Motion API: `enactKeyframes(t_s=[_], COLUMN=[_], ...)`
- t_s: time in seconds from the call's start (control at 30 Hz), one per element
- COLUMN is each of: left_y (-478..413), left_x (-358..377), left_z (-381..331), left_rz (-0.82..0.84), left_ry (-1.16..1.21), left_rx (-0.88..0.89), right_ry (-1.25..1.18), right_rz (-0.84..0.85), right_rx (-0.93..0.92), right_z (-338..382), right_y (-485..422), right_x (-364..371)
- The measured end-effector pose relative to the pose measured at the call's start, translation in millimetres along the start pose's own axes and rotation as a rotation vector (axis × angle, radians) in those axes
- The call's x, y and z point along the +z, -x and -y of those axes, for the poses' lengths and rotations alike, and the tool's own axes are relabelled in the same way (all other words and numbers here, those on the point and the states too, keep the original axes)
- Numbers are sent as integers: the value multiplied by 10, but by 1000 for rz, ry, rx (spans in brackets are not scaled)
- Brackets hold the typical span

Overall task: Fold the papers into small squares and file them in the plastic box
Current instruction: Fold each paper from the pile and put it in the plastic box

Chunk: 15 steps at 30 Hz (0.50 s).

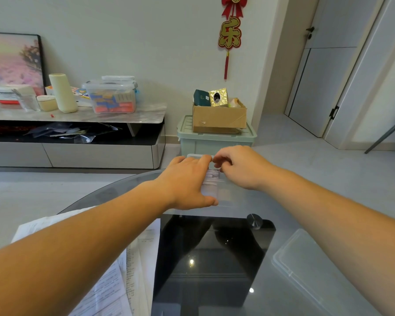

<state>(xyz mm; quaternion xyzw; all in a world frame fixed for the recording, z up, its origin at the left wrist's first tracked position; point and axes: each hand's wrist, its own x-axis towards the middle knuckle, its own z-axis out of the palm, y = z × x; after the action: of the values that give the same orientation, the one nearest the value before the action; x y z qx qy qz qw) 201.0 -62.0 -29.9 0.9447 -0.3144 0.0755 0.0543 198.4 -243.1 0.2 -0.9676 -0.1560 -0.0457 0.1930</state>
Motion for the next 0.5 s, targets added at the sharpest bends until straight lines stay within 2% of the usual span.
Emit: enactKeyframes(t_s=[0.13,0.23,0.3,0.37,0.5], left_y=[-19,-12,12,69,303], left_x=[-8,-36,-71,-129,-277], left_z=[-14,-3,6,9,17], left_rz=[-4,3,-5,-27,-84], left_ry=[86,238,275,204,144], left_rx=[-26,-33,-15,-2,-70], right_ry=[116,92,54,50,93], right_rz=[121,128,104,59,-80], right_rx=[-20,-25,-23,-13,-7], right_z=[48,36,20,14,45], right_y=[0,-12,-13,3,112], right_x=[1,8,21,37,32])
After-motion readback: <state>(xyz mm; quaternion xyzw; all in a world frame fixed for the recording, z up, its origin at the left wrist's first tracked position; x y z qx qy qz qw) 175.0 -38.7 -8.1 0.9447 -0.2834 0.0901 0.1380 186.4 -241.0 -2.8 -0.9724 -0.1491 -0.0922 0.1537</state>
